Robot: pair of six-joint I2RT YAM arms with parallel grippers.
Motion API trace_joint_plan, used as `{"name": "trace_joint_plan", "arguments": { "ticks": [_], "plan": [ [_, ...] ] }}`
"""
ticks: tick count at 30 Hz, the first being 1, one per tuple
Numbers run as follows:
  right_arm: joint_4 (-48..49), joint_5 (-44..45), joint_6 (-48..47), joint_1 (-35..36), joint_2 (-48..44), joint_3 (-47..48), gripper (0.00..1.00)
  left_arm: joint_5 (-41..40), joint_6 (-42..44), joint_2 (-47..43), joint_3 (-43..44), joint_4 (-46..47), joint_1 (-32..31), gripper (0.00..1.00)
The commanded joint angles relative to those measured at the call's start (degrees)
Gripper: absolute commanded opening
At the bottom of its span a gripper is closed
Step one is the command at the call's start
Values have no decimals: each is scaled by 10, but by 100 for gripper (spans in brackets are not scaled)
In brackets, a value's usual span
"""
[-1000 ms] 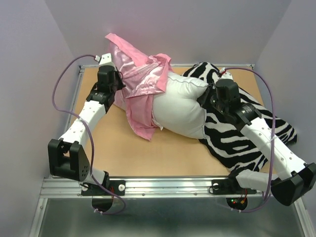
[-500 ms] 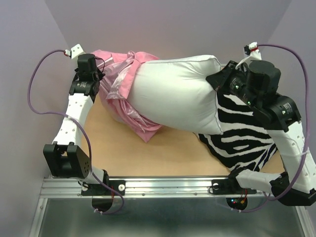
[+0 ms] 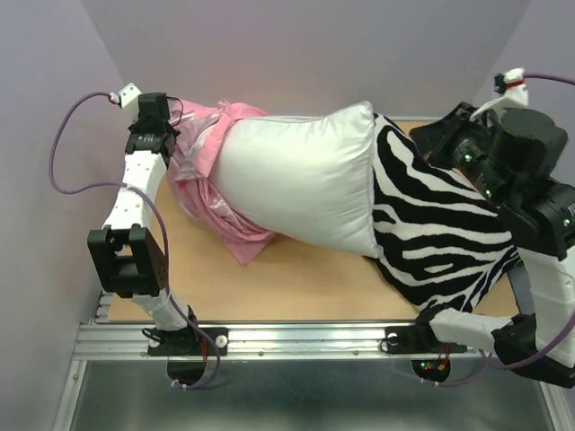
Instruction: Remove the pillowcase from the pillow
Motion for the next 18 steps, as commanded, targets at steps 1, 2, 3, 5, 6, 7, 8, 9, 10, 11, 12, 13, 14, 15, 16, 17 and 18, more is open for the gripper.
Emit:
{"name": "trace_joint_plan", "arguments": {
  "ticks": [1,2,3,5,6,7,8,9,10,11,12,13,14,15,16,17,18],
  "plan": [
    [40,96,-24,-12,-52,53,1,-170,14,40,60,-16,73,0],
    [38,103,-26,-12,-53,49,0,-178,19,43,69,-19,73,0],
    [39,103,-27,-12,-53,43,0,-188,21,45,86,-25,71,0],
    [37,95,-37,-12,-50,22,1,-202,55,40,90,-20,56,0],
    [37,67,-41,-12,-46,-11,0,-212,70,38,87,-10,49,0],
    [44,45,-45,-12,-42,-32,0,-213,78,39,87,-5,37,0],
    [57,-9,-48,-12,-44,-57,1,-210,86,39,81,-5,35,0],
    [74,-42,-49,-12,-51,-127,2,-181,92,40,75,2,34,0],
    [117,-77,-51,-12,-56,-159,5,-167,96,41,69,3,33,0],
    [132,-135,-49,-12,-59,-217,11,-151,95,43,56,5,32,0],
    [149,-165,-50,-12,-59,-242,16,-142,98,44,49,7,30,0],
    [180,-184,-53,-12,-56,-268,22,-134,99,46,43,8,23,0],
    [195,-210,-56,-11,-54,-288,28,-131,99,48,30,9,19,0],
    [211,-220,-60,-10,-48,-307,34,-117,97,49,23,9,17,0],
    [243,-223,-64,-6,-46,-348,47,-104,96,49,16,10,16,0],
    [260,-224,-66,-4,-44,-364,53,-95,95,46,9,13,11,0],
    [281,-230,-70,4,-40,-385,65,-88,93,41,-6,15,8,13]
  ]
}}
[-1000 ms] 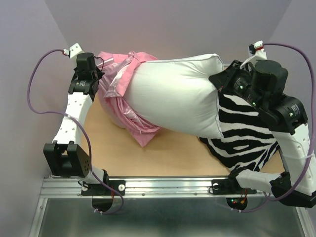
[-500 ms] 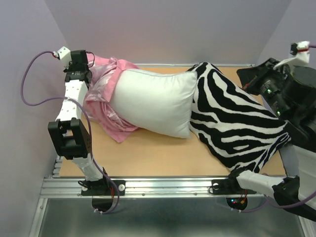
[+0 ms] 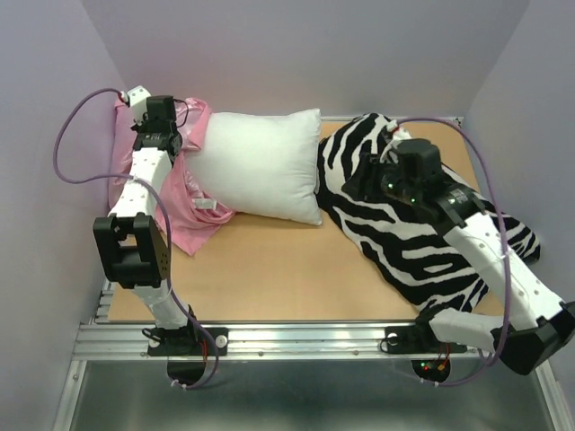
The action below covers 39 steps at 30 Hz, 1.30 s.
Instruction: Remove the pillowcase from the pillow
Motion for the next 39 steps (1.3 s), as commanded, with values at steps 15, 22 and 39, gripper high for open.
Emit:
{"name": "trace_joint_plan", "arguments": {
  "ticks": [15,22,39],
  "plan": [
    [381,23,-132,107,169,-202,93,75,-5,-264,-158,42,-77,94],
    [529,62,-143,106,281,-215,96,76,-102,-392,-367,91,-136,94],
    [636,42,-58,108,365,-214,15,41,-191,-369,-545,233,-199,94]
  ]
}}
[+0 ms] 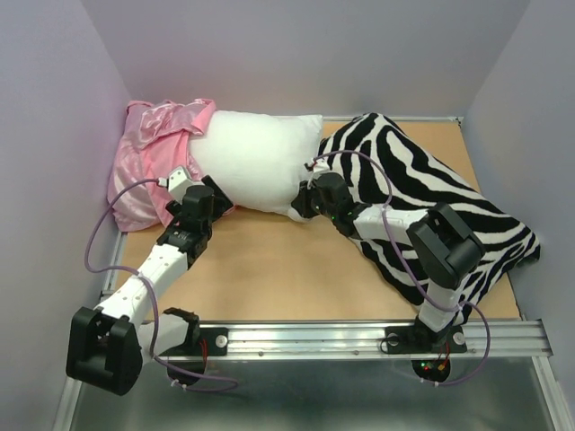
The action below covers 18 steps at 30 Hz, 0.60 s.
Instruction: Remove the pillowcase from the pillow
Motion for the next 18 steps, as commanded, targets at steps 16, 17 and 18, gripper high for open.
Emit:
{"name": "trace_joint_plan", "arguments": {
  "ticks": [16,17,18],
  "plan": [
    [-192,28,-2,11,-159,199,1,-95,12,68,57,49,15,9],
    [-205,28,-2,12,-163,219,1,-98,13,65,62,42,20,0],
    [-211,28,-7,12,-168,234,0,-101,14,57,68,34,24,0]
  ]
}}
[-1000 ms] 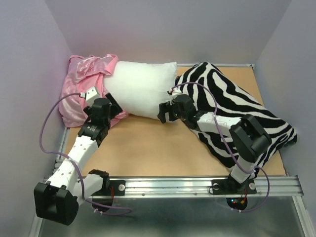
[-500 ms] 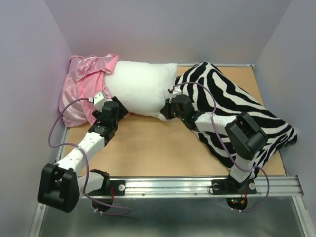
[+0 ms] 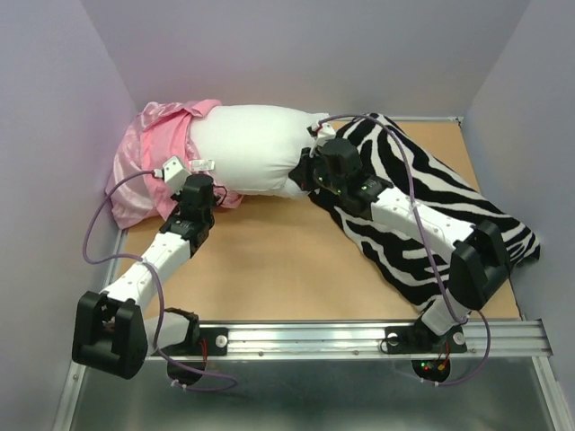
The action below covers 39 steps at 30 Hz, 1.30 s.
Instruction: Remove the pillowcase from the pillow
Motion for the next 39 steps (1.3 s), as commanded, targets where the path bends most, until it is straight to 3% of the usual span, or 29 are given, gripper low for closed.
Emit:
{"name": "trace_joint_plan", "arguments": {
  "ticks": [1,13,25,32,36,39],
  "plan": [
    [-46,16,-16,7,-68,131,1,-44,20,-20,49,-35,21,0],
    [-241,117,-29,7,-130,393,0,-39,33,-47,126,-97,202,0],
    [-348,217,-55,7,-187,552,0,-20,16,70,214,-123,296,0],
    [-379,271,-22,7,-264,477,1,-58,56,76,306,-167,297,0],
    [-383,278,-9,7,-307,407,1,-34,97,-4,305,-159,282,0],
    [-394,275,-3,7,-309,377,1,-7,161,-59,313,-153,226,0]
  ]
}}
